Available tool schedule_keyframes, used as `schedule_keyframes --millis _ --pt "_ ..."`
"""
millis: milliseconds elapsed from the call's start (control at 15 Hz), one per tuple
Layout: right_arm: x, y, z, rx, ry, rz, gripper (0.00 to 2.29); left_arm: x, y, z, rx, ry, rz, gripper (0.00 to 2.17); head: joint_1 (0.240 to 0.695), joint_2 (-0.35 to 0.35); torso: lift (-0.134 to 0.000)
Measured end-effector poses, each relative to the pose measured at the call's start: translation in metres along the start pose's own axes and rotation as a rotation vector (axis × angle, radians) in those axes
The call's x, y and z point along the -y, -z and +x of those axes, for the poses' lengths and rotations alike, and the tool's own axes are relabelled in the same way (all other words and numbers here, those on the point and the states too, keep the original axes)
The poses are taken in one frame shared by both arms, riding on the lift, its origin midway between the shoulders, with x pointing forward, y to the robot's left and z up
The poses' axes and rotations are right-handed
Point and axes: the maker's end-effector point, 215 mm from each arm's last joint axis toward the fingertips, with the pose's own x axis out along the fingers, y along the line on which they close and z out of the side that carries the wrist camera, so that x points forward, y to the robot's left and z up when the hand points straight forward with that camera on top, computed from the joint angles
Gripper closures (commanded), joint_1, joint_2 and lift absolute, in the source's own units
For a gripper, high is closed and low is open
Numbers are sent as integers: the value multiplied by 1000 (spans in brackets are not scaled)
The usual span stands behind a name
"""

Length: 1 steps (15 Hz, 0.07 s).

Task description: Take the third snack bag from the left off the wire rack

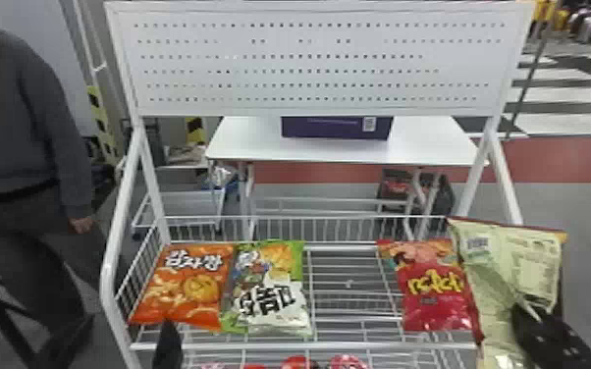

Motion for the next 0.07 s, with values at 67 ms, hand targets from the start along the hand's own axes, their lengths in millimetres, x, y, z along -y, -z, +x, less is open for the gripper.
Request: schedule_keyframes --millis 67 --pt "0 0 0 2 0 0 2243 0 0 0 1 0 0 144 499 0 0"
